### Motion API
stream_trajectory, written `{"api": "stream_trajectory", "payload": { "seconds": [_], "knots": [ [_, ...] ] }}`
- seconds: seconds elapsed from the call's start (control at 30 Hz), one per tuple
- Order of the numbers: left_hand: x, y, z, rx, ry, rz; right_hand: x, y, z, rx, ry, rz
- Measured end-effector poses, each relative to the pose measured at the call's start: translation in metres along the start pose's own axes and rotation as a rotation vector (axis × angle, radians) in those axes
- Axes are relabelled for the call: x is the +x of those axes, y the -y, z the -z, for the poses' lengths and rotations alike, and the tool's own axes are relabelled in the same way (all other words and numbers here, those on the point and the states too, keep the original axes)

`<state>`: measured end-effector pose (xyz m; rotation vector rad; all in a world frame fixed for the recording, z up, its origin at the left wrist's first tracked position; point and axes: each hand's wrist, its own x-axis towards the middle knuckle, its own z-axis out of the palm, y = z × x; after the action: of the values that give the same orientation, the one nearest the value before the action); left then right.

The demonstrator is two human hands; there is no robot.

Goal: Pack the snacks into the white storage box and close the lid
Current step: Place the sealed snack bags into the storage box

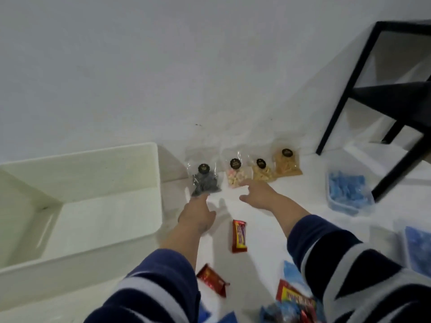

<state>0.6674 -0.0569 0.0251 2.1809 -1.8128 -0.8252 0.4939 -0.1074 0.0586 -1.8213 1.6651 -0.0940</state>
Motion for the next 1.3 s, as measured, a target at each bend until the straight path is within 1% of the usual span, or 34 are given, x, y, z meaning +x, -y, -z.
{"api": "stream_trajectory", "payload": {
  "seconds": [0.07,0.13,0.23,0.3,0.47,0.53,0.63,0.73,0.9,0.97,1.13,1.3],
  "knots": [
    [0.029,-0.001,0.001,-0.029,-0.083,0.049,0.035,-0.001,0.007,0.001,-0.08,0.041],
    [0.055,0.0,0.002,-0.104,-0.166,0.093,0.069,-0.007,0.009,0.043,-0.15,0.019],
    [0.085,0.002,0.0,-0.192,-0.252,0.141,0.104,-0.018,0.002,0.05,-0.193,0.007],
    [0.099,0.004,-0.002,-0.203,-0.256,0.146,0.119,-0.023,-0.004,0.041,-0.221,0.014],
    [0.116,0.006,-0.009,-0.224,-0.184,0.192,0.135,-0.033,-0.018,0.095,-0.265,0.016],
    [0.115,0.006,-0.012,-0.238,-0.21,0.188,0.136,-0.035,-0.021,0.118,-0.318,-0.002],
    [0.105,0.008,-0.014,-0.299,-0.292,0.168,0.132,-0.032,-0.024,0.216,-0.324,-0.007],
    [0.094,0.007,-0.008,-0.348,-0.361,0.155,0.121,-0.025,-0.02,0.287,-0.31,0.033],
    [0.067,-0.008,0.035,-0.265,-0.436,0.071,0.096,0.004,0.01,0.454,-0.317,0.149],
    [0.054,-0.014,0.056,-0.238,-0.455,0.03,0.081,0.019,0.026,0.516,-0.348,0.177],
    [0.016,-0.019,0.116,-0.167,-0.539,-0.06,0.033,0.069,0.058,0.513,-0.452,0.268],
    [-0.035,0.014,0.17,-0.197,-0.588,-0.131,-0.021,0.126,0.06,0.454,-0.491,0.346]
  ]
}}
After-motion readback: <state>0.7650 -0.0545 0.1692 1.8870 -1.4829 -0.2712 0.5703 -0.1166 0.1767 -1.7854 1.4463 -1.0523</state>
